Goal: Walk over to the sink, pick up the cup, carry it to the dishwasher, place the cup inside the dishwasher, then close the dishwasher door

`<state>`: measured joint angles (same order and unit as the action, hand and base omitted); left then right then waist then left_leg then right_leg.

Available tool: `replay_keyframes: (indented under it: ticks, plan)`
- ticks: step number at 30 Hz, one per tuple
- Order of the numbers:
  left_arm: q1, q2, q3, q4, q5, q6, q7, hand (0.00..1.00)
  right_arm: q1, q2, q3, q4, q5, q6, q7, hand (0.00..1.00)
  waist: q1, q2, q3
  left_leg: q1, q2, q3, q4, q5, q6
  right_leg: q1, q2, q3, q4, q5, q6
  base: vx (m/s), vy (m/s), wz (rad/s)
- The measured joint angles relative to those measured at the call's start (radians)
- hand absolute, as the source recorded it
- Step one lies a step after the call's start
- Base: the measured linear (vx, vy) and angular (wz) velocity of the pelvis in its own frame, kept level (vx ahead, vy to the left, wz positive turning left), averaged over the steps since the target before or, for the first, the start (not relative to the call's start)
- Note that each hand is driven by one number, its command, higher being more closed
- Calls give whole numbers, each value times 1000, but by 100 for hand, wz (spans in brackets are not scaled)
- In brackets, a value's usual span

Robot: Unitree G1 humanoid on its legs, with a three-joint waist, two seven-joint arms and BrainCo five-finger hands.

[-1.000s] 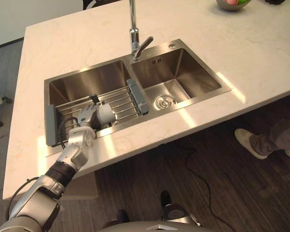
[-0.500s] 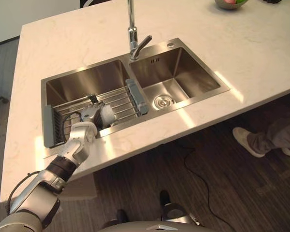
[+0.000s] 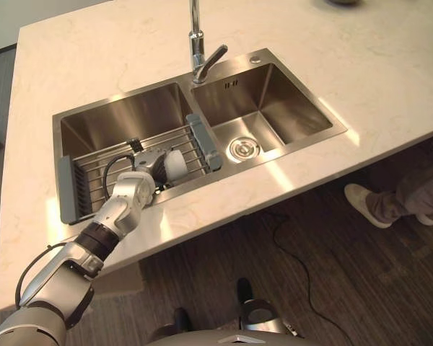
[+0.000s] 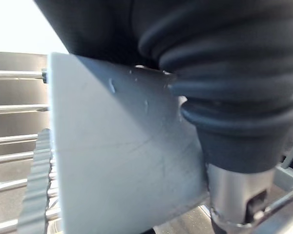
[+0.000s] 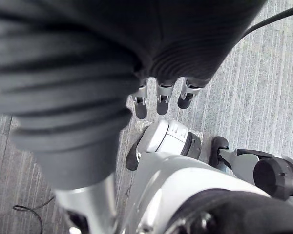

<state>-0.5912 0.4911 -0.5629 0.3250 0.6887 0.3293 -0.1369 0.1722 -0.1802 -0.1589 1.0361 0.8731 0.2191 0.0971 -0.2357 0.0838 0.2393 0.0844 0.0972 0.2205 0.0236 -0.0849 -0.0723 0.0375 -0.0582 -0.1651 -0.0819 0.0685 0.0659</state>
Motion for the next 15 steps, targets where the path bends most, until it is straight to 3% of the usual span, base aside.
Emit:
replay_keyframes:
  ticks: [5,6,8,10,12,15]
  plan:
    - [-4,5,-20,1,-26,-22,50,100,1,-6,16,1,-6,-3,10,0,-1,3,-2,-1,-2,-2,0,0,1,1,-5,-5,0,-1,2,2,-1,2]
    - [-7,13,-31,1,-54,-35,89,100,1,-10,26,1,-7,-6,13,0,-1,5,-3,-1,-3,-3,0,-1,2,2,-7,-7,0,-2,3,13,-3,6]
    - [-2,16,-29,1,-109,-58,202,100,1,-14,33,1,-6,-12,21,0,-1,8,-4,-1,-4,-7,0,-1,2,9,-8,-13,0,-4,5,20,-8,9]
    - [16,15,-22,0,-179,-81,402,100,3,-13,37,1,-3,-26,30,0,-2,8,-5,-2,-5,-29,0,0,3,20,-10,-41,0,-7,6,20,-27,22]
    - [32,12,-6,-1,-210,-116,485,100,4,-12,37,2,2,-29,32,0,-2,8,-5,-2,-5,-35,0,0,3,25,-11,-51,0,-10,5,20,-20,20]
    - [89,-3,54,-3,-254,-240,660,100,7,-11,35,2,5,-29,35,0,2,8,-5,-6,-5,-60,0,3,2,36,-13,-91,0,-16,4,25,-8,25]
